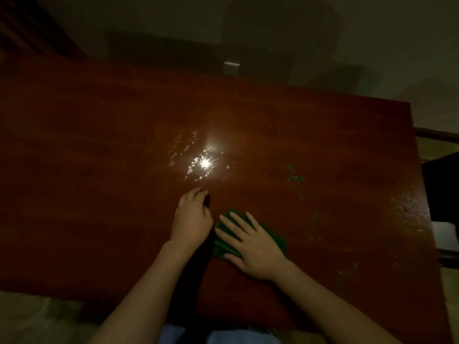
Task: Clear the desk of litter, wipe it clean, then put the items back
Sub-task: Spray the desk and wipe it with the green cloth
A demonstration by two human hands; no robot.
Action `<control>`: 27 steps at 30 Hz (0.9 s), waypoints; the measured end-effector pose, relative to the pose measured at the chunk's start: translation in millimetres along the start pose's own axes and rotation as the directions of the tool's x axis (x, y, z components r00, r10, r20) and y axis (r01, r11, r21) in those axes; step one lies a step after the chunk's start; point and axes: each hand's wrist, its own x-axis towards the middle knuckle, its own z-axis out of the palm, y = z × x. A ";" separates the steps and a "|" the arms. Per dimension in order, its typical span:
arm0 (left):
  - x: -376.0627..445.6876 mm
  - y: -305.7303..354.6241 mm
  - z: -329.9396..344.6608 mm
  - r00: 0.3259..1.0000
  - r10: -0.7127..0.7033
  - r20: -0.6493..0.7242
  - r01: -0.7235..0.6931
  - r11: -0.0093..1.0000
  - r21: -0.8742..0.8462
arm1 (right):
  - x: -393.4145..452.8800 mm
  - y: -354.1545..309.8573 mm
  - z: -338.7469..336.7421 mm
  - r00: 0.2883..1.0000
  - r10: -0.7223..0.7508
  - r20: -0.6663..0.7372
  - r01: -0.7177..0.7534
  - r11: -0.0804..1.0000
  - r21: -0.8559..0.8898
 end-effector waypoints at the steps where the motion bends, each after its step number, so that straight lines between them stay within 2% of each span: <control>1: 7.6 7.2 0.8 1.000 0.010 0.002 -0.010 1.000 0.000 | -12.7 13.6 1.5 1.000 -0.019 0.003 0.019 1.000 0.000; 4: 26.9 23.5 3.6 1.000 0.020 0.005 -0.020 1.000 -0.004 | -27.0 63.9 -6.4 0.999 0.028 0.033 -0.027 0.999 -0.020; 7: 40.6 30.5 5.0 1.000 0.010 -0.003 -0.010 1.000 -0.021 | -9.0 116.6 -27.7 0.975 0.219 0.027 -0.220 0.976 0.010; 11: 55.0 30.8 3.2 0.999 -0.038 -0.005 0.038 0.999 -0.022 | 62.0 182.5 -59.3 0.859 0.508 -0.056 -0.500 0.858 0.115; 13: 63.3 30.0 0.1 0.998 -0.066 -0.016 0.066 0.998 -0.017 | 111.1 195.6 -76.8 0.820 0.567 -0.071 -0.556 0.821 0.133; 16: 75.1 30.8 -3.9 0.996 -0.085 -0.041 0.085 0.996 -0.003 | 166.3 180.6 -95.1 0.873 0.482 -0.081 -0.472 0.874 0.115; 19: 87.9 32.7 -6.8 0.994 -0.085 -0.066 0.087 0.996 0.027 | 169.5 140.4 -86.5 0.974 0.220 -0.060 -0.217 0.975 0.045; 22: 101.4 37.5 -8.4 0.993 -0.091 -0.081 0.094 0.995 0.035 | 122.8 114.0 -64.4 0.998 -0.017 -0.064 0.017 1.000 0.003; 25: 115.3 46.4 -7.0 0.995 -0.089 -0.042 0.093 0.990 0.103 | 80.8 136.3 -46.4 0.998 -0.042 -0.040 0.041 0.999 -0.011; 27: 121.7 51.3 -3.7 0.995 -0.103 0.001 0.102 0.978 0.180 | 77.2 162.0 -51.3 0.995 0.080 -0.061 -0.079 0.997 0.013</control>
